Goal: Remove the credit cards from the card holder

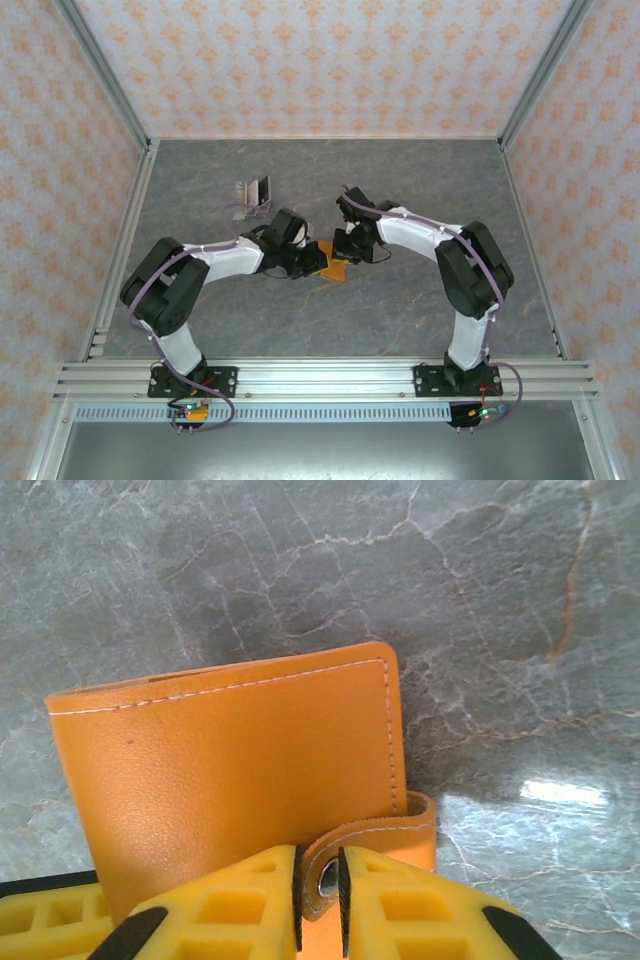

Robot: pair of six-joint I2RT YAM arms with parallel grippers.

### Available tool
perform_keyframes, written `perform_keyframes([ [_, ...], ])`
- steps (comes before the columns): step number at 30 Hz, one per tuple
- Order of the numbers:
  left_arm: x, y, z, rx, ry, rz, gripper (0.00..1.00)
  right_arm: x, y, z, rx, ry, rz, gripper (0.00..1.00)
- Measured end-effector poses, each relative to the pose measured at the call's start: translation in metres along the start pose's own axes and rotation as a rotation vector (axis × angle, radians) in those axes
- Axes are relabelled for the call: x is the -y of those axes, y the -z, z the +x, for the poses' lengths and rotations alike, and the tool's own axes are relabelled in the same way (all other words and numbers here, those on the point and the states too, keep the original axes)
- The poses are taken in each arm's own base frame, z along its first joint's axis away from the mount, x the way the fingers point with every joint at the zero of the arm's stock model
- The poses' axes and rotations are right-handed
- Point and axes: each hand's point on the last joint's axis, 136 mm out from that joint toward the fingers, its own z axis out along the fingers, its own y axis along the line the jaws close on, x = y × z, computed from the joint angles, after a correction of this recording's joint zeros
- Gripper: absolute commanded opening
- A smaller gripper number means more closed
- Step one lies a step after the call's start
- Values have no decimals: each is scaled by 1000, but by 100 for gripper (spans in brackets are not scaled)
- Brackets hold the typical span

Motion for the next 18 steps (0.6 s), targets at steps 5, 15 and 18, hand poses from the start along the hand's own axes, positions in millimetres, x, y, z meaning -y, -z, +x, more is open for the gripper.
perform_keyframes([
  [5,-6,8,-9,30,19,-4,0,30,3,2,13,-26,130,17],
  [15,-10,9,-11,40,32,-19,27,35,4,7,-12,-15,149,26],
  [18,-17,9,-11,45,46,-55,49,27,4,5,-12,-11,114,26],
])
